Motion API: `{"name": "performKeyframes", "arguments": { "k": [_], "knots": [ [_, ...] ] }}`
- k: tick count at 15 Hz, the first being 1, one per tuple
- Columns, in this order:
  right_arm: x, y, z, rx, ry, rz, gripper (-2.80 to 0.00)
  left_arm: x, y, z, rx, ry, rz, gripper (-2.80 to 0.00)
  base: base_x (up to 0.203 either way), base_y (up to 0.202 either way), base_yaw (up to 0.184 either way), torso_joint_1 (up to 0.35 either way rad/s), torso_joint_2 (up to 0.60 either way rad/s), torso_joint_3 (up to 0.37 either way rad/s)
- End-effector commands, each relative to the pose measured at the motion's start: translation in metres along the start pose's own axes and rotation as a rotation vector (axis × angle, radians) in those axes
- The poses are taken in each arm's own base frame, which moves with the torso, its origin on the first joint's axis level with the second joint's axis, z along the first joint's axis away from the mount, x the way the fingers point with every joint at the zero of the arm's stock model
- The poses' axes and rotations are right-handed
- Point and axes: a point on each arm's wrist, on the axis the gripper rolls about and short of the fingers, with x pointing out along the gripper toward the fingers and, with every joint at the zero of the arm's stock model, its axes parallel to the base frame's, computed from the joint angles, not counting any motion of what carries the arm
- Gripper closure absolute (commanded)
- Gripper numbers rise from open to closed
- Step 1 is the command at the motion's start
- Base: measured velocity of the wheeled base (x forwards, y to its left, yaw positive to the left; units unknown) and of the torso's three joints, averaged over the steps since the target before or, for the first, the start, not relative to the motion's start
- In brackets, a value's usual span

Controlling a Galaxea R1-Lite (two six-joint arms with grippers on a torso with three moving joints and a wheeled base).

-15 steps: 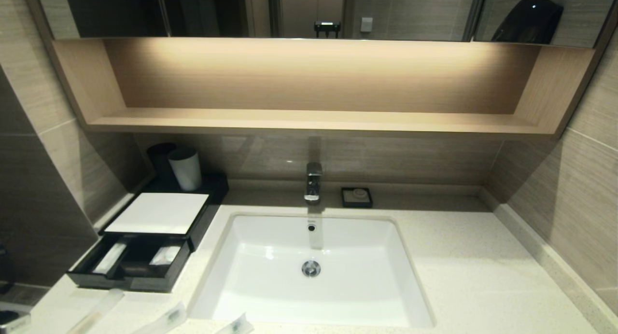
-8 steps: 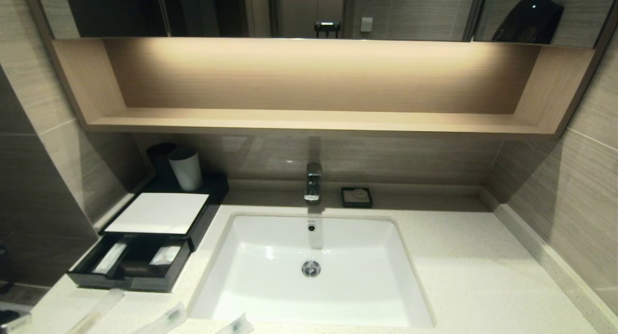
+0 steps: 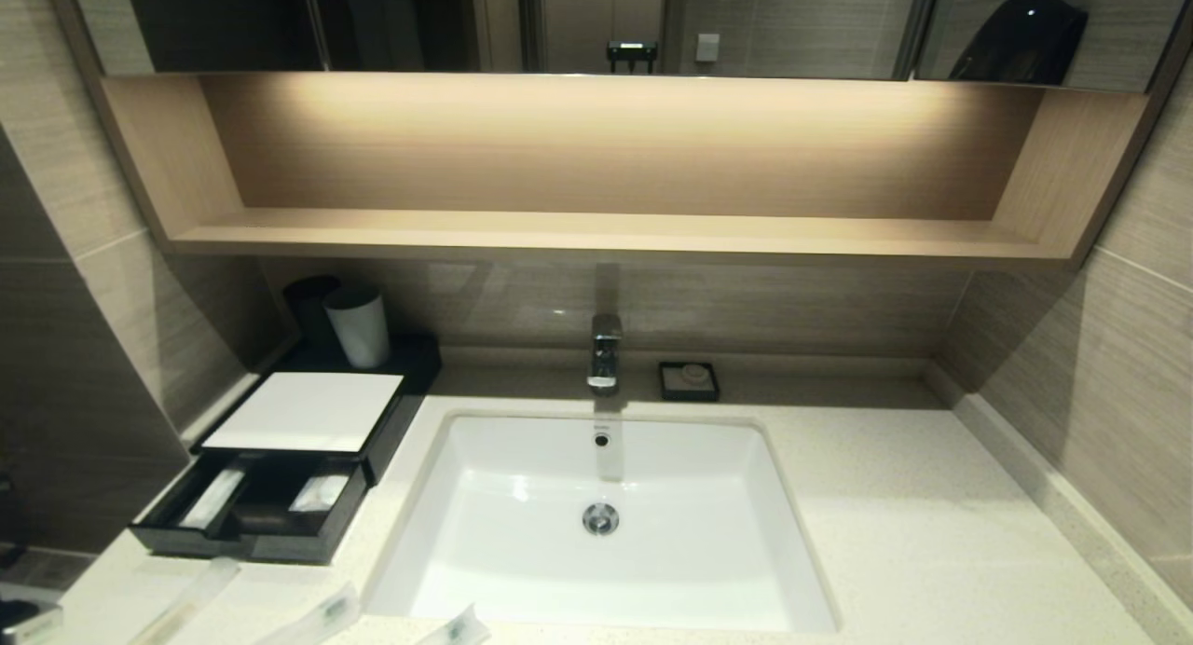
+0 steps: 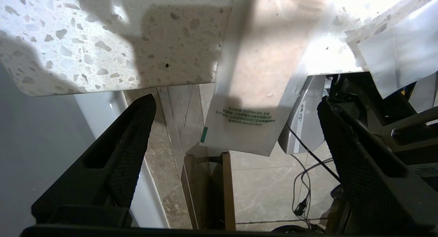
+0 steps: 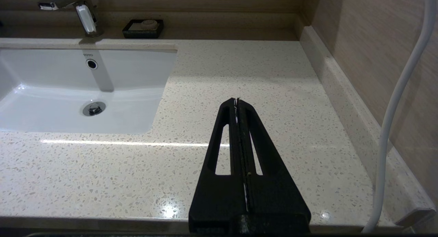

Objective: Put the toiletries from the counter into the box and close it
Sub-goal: Pick up the bathroom toiletry

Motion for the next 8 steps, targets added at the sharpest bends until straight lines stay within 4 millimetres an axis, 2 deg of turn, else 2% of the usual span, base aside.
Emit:
{"name": "performKeyframes", "arguments": {
  "k": [1, 5, 6, 8],
  "knots": [
    [0.0, 0.0, -0.0001, 0.0, 0.0, 0.0, 0.0, 0.0003, -0.0009, -0.0006, 0.007, -0.003, 0.002, -2.8, 0.0, 0.0, 0.0, 0.0, 0.0, 0.0],
    [0.0, 0.0, -0.0001, 0.0, 0.0, 0.0, 0.0, -0.0001, -0.0013, -0.0007, 0.009, -0.007, 0.01, -2.8, 0.0, 0.0, 0.0, 0.0, 0.0, 0.0],
    [0.0, 0.0, -0.0001, 0.0, 0.0, 0.0, 0.0, -0.0001, -0.0013, -0.0007, 0.009, -0.009, 0.01, 0.0, 0.0, 0.0, 0.0, 0.0, 0.0, 0.0],
    [0.0, 0.0, -0.0001, 0.0, 0.0, 0.0, 0.0, 0.0001, -0.0018, -0.001, 0.013, -0.007, 0.007, 0.0, 0.0, 0.0, 0.0, 0.0, 0.0, 0.0]
  ]
}}
